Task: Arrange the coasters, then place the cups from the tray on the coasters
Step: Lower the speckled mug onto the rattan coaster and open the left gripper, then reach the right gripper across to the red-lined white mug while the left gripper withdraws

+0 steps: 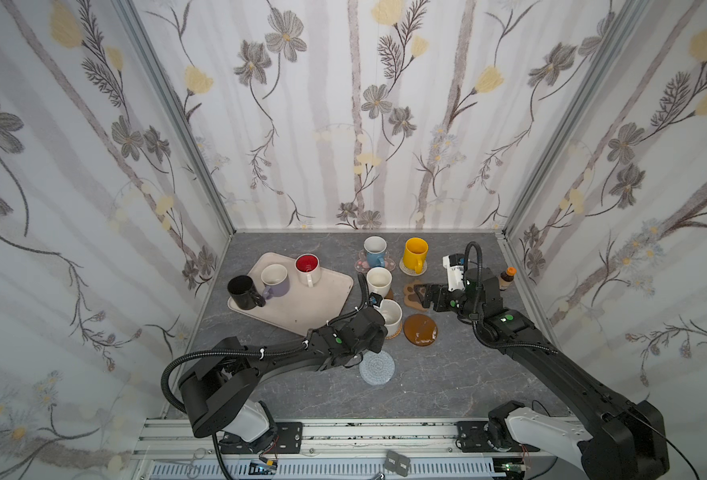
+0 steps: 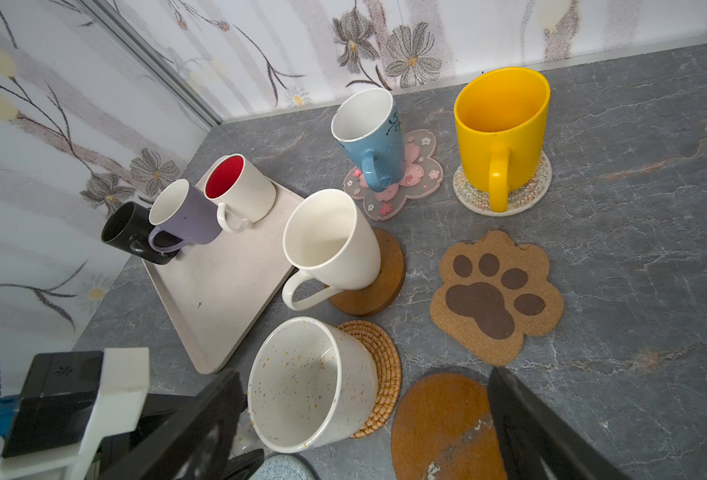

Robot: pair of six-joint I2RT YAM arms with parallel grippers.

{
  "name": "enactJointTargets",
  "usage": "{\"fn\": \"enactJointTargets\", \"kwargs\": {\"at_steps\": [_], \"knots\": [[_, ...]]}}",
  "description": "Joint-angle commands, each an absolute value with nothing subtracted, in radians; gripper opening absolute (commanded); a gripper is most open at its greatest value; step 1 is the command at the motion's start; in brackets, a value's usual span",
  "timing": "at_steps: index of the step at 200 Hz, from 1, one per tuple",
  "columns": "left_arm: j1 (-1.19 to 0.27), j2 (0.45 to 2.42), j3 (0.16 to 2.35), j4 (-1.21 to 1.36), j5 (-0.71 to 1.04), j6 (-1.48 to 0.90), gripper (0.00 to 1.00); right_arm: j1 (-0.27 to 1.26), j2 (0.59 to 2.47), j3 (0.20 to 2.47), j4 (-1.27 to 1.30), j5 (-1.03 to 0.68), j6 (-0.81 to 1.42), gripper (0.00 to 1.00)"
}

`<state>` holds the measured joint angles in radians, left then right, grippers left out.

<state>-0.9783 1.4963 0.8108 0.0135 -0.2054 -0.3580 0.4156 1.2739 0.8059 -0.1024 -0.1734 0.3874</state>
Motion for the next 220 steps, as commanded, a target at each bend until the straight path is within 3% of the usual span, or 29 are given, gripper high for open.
{"fn": "enactJointTargets", "kwargs": {"at_steps": [1,18,32,35,85,145,220], "knots": [[-0.977,1.48,0.817,0.037,-0.216,-0.379,0.58,0.416,1.27,0.809,-0.103,-0.17,0.382,0.92],[-0.977,1.458,0.819,0.034,-0.222,-0.383,0.71,0.419,1.273,0.821,-0.117,-0.164,0.378,0.92],[-0.976,1.429,0.82,0.028,-0.235,-0.386,0.98,0.426,1.28,0.842,-0.136,-0.15,0.375,0.92],[-0.976,1.421,0.82,0.026,-0.238,-0.387,1.0,0.427,1.283,0.847,-0.14,-0.148,0.374,0.91],[-0.912,1.191,0.809,-0.051,-0.249,-0.416,1.0,0.545,1.393,1.007,-0.172,-0.063,0.371,0.89],[-0.797,0.921,0.909,-0.268,-0.264,-0.423,1.0,0.699,1.706,1.279,-0.114,-0.02,0.436,0.82],[-0.682,0.893,1.16,-0.443,-0.219,-0.382,1.0,0.874,2.11,1.648,-0.099,0.037,0.51,0.74]]}}
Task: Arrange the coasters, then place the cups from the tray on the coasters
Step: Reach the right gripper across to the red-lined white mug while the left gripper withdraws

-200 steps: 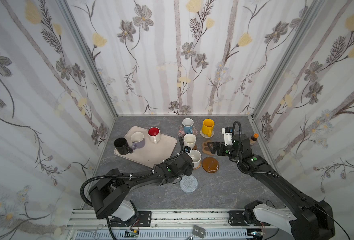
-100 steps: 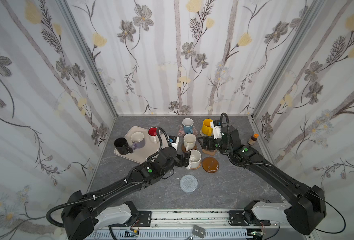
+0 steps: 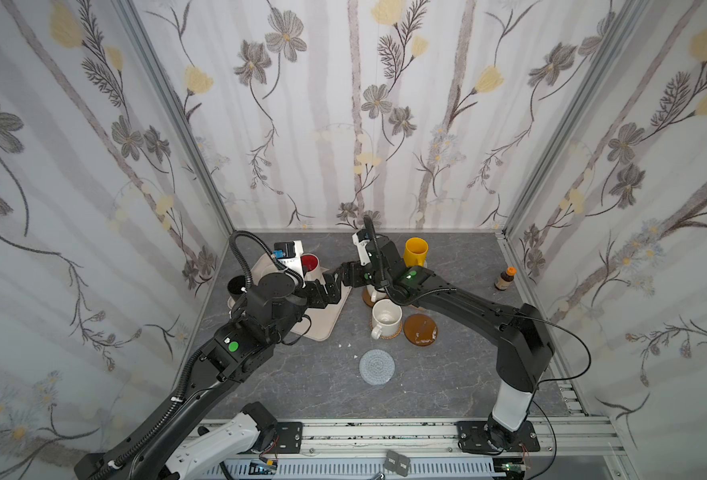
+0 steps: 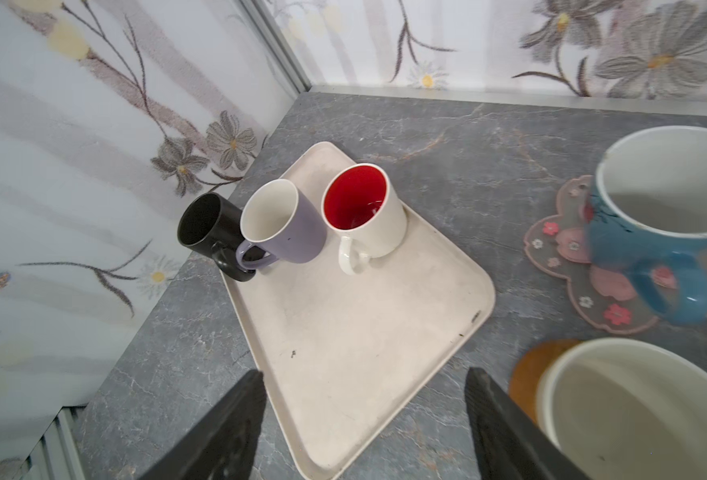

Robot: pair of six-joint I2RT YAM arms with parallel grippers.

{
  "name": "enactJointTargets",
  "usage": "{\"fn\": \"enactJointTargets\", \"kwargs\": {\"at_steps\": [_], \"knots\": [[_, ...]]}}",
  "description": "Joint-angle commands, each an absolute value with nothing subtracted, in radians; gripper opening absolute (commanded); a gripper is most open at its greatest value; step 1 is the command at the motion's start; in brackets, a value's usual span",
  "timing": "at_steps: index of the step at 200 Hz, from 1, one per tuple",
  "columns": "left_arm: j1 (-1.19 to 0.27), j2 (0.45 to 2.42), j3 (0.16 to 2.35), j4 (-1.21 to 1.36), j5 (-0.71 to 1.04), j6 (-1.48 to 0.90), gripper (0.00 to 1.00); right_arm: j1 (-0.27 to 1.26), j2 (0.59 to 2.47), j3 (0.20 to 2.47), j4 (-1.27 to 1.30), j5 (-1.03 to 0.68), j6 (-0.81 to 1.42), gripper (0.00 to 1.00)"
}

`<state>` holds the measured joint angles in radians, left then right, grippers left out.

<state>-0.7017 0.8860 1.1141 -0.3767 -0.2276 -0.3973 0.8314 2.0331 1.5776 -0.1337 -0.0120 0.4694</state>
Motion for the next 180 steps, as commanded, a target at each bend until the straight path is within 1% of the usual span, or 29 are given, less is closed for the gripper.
{"fn": "enactJointTargets", "kwargs": {"at_steps": [1,32,68,93,125,180], "knots": [[-0.68,0.894,1.162,-0.444,-0.219,-0.382,1.0,0.876,2.113,1.652,-0.098,0.04,0.512,0.74],[-0.654,0.919,1.225,-0.461,-0.204,-0.396,1.0,0.909,2.231,1.733,-0.077,0.08,0.58,0.68],[-0.644,0.961,1.329,-0.472,-0.183,-0.389,1.0,0.94,2.343,1.809,-0.053,0.117,0.621,0.67],[-0.641,0.978,1.363,-0.475,-0.178,-0.375,1.0,0.946,2.427,1.878,-0.05,0.115,0.642,0.66],[-0.639,0.977,1.356,-0.477,-0.168,-0.373,1.0,0.948,2.531,1.991,-0.081,0.101,0.676,0.63],[-0.637,0.96,1.317,-0.477,-0.153,-0.381,1.0,0.952,2.641,2.078,-0.031,0.156,0.726,0.59]]}}
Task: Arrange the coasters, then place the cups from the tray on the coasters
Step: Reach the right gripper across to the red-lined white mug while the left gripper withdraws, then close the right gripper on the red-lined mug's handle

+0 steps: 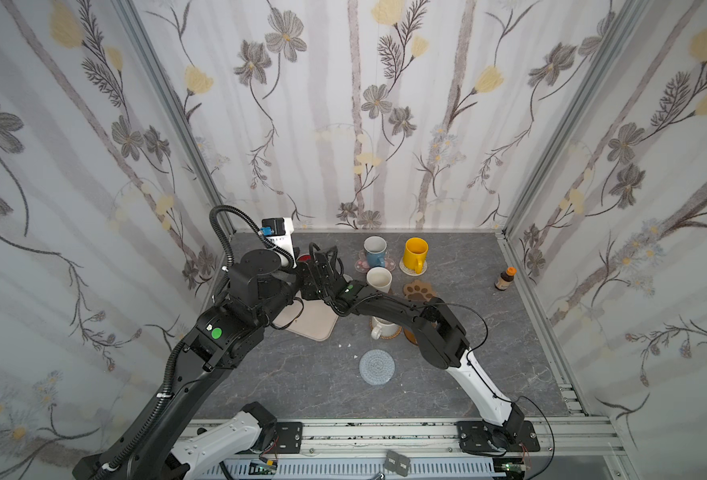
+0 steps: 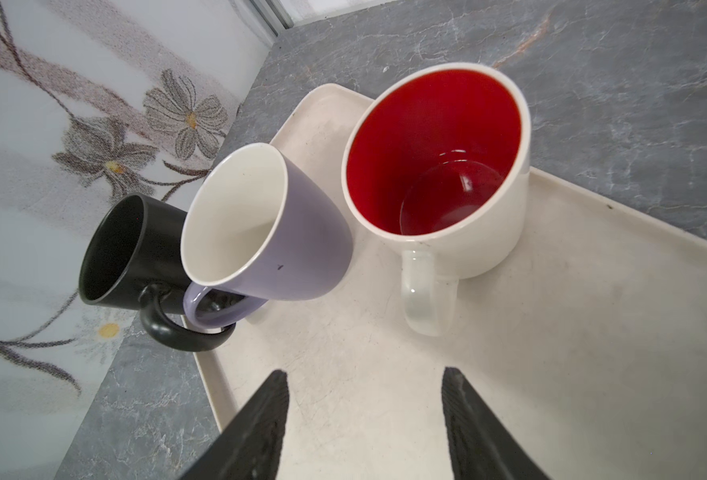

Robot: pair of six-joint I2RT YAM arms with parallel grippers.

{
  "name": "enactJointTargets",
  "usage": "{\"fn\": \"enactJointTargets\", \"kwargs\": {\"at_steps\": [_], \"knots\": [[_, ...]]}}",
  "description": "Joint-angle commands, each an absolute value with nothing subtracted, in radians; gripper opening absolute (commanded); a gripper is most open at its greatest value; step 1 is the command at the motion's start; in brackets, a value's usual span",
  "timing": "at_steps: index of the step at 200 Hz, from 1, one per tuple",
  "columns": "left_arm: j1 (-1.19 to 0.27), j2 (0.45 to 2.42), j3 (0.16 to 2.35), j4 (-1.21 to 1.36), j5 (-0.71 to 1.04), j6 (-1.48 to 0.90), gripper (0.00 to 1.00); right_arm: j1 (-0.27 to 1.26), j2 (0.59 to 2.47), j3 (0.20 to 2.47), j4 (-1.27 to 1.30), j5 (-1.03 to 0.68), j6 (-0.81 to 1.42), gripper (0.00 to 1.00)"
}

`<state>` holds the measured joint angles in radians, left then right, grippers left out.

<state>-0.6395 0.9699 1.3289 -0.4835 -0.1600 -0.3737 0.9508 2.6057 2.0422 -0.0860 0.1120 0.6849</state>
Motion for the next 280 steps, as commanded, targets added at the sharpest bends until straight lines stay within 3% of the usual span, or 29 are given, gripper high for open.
{"fn": "enactJointTargets", "kwargs": {"at_steps": [1,49,230,280], "knots": [[-0.637,0.96,1.316,-0.477,-0.153,-0.381,1.0,0.953,2.642,2.079,-0.03,0.158,0.727,0.59],[-0.637,0.94,1.301,-0.477,-0.145,-0.367,1.0,0.951,2.744,2.23,-0.06,0.176,0.725,0.59],[-0.635,0.918,1.23,-0.479,-0.139,-0.36,1.0,0.932,2.787,2.291,-0.125,0.258,0.704,0.34],[-0.635,0.901,1.22,-0.481,-0.143,-0.364,1.0,0.94,2.792,2.292,-0.089,0.213,0.706,0.46]]}}
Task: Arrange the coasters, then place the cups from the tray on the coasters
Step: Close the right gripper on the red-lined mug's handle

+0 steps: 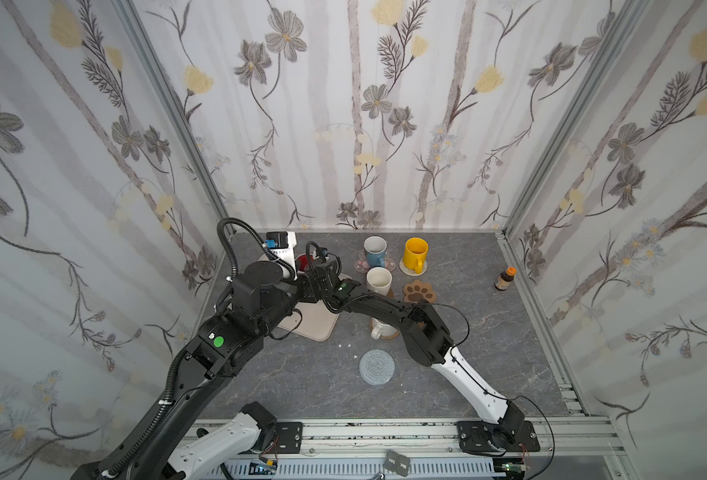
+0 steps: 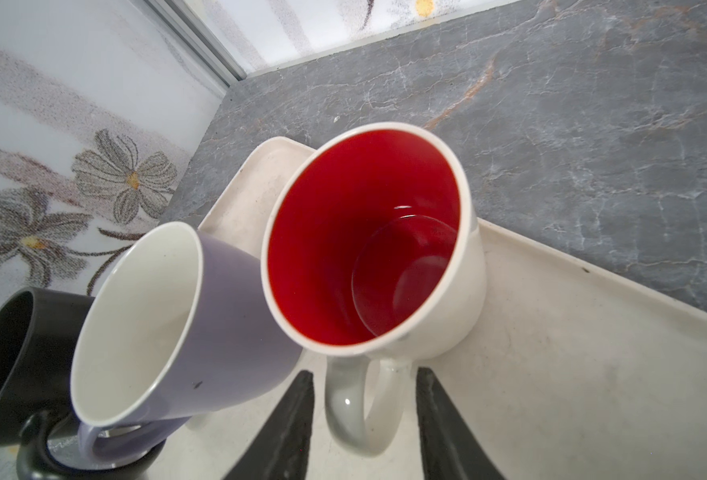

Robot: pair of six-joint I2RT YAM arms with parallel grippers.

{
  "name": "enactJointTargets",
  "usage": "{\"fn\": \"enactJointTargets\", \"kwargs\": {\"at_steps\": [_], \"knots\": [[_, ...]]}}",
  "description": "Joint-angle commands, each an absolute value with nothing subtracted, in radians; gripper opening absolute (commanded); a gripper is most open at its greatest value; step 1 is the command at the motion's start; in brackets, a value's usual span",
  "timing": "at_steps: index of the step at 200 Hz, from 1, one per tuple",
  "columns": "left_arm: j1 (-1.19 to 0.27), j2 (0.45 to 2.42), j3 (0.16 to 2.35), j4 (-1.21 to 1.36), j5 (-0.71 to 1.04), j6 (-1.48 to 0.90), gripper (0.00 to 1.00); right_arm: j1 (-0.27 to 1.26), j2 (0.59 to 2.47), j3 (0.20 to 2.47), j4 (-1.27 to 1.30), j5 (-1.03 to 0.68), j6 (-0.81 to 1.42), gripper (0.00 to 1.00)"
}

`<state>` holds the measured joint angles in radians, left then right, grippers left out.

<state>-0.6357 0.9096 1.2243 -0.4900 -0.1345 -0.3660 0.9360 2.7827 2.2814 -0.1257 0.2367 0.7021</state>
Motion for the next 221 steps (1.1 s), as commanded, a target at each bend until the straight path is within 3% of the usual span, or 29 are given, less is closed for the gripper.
{"fn": "enactJointTargets", "kwargs": {"at_steps": [1,89,171,221], "knots": [[-0.634,0.9,1.22,-0.481,-0.143,-0.364,1.0,0.94,2.792,2.292,-0.088,0.211,0.708,0.46],[-0.635,0.864,1.195,-0.489,-0.156,-0.362,1.0,0.931,2.807,2.29,-0.024,0.127,0.782,0.38],[-0.634,0.855,1.193,-0.495,-0.164,-0.36,1.0,0.921,2.803,2.292,-0.047,0.142,0.789,0.19],[-0.634,0.86,1.201,-0.494,-0.164,-0.362,1.0,0.919,2.794,2.289,-0.08,0.143,0.768,0.15]]}}
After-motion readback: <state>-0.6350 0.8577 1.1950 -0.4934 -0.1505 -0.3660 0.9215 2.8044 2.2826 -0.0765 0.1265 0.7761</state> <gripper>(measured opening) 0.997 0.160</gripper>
